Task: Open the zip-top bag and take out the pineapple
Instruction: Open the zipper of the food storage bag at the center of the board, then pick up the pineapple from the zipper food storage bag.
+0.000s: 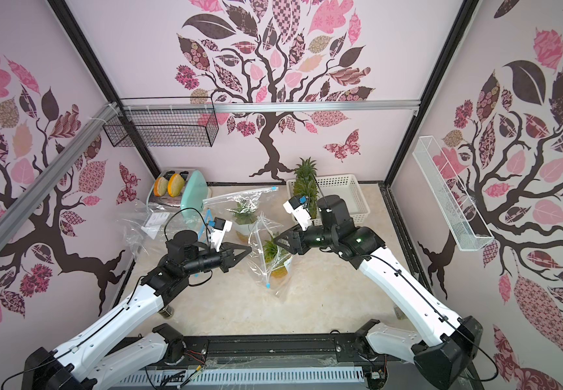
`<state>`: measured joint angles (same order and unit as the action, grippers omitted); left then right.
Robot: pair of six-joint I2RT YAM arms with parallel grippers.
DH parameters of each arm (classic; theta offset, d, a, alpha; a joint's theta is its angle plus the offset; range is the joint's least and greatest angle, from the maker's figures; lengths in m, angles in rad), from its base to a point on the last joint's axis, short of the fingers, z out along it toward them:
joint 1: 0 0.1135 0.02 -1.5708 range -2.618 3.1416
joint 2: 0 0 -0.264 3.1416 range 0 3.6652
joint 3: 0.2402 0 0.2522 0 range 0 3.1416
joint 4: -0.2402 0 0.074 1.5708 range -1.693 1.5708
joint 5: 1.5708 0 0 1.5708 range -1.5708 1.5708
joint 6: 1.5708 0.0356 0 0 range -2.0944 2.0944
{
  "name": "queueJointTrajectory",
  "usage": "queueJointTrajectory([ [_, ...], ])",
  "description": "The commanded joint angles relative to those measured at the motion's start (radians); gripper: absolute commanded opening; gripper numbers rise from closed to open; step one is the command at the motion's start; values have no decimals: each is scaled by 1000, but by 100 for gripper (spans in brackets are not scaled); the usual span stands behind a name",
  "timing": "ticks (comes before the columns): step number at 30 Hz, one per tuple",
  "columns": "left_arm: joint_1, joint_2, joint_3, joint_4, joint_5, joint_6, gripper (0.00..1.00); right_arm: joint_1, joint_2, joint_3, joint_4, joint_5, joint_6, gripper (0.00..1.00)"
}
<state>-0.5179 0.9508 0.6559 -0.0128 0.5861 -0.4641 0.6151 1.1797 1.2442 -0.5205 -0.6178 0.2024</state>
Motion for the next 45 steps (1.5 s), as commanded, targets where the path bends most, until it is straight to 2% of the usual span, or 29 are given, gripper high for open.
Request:
queueJointTrajectory([
  [1,-7,5,-24,92,-1,-25,0,64,44,50,-73,33,13,45],
  [9,-8,10,-69,166,-5,-56,0,95,156,15,-30,52,69,44],
  [17,-12,6,-93,214,-3,-56,0,98,170,47,-124,330,89,45],
  [26,-16,59,-102,287,20,-78,0,106,167,76,-196,445,74,52],
  [35,-26,88,-100,326,32,-80,0,107,245,109,-167,498,62,57],
  [45,-27,63,-115,321,37,-72,0,106,320,144,-159,524,53,58],
])
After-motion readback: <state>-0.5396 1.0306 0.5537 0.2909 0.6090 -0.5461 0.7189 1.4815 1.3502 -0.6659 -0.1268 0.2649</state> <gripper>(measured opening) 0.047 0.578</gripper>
